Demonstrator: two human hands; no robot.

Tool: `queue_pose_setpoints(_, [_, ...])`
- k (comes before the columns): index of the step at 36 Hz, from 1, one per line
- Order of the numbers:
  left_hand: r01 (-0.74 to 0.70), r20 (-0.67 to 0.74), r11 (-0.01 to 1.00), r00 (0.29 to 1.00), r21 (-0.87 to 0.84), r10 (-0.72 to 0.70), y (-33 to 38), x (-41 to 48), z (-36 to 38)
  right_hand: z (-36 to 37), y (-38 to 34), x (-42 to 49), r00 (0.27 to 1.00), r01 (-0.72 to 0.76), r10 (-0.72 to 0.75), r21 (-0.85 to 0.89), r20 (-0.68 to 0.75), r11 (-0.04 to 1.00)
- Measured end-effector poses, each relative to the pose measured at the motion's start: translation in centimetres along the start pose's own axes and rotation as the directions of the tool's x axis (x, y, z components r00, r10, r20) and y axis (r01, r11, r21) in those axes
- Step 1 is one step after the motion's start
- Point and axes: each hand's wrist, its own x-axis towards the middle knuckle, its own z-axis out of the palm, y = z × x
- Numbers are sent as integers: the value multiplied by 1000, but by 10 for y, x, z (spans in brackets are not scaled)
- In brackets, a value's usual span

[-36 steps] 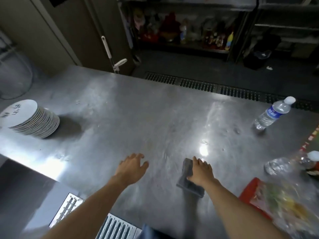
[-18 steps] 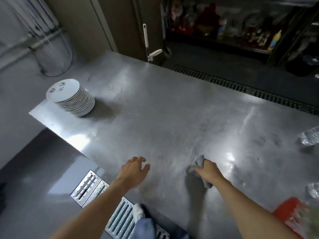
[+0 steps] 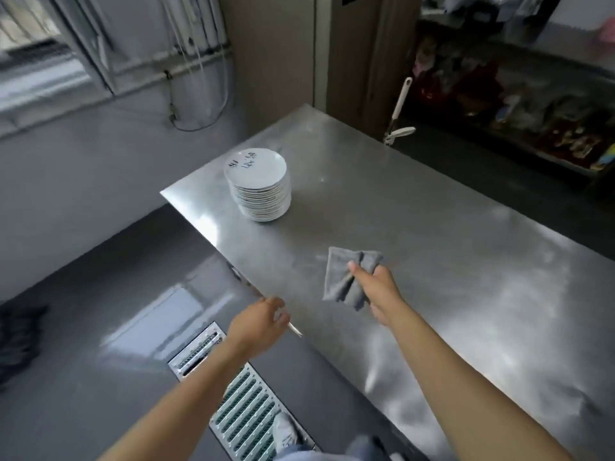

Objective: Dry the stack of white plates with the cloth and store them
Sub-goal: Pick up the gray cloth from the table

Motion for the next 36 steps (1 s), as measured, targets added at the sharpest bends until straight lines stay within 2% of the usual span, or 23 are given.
queue_pose_setpoints(8, [126,-19,985,991,-122,-129,-105,-3,-36,123,-41,31,997,-55,66,204,-47,977])
queue_pose_setpoints(12, [144,-39,971,987,-191,-154,-136,18,-55,161,-53,59,985,-47,95,307,-144,951])
queue_pose_setpoints(17, [138,-59,974,987,-182,-151,-163,64,-89,189,-64,107,936,-76,179,323,-303,943])
queue_pose_setpoints(23, [97,-100,988,989,-120,-109,-174,146,-152,210,-92,162,860,-72,211,300,-464,951])
queue_pose_setpoints(28, [29,-120,994,992,-101,-42,-158,213,-206,221,-108,197,821,-51,245,361,-516,931])
queue_pose_setpoints(36, [-131,-145,991,982,-36,125,-127,299,-260,228,-124,223,785,3,180,295,-593,956])
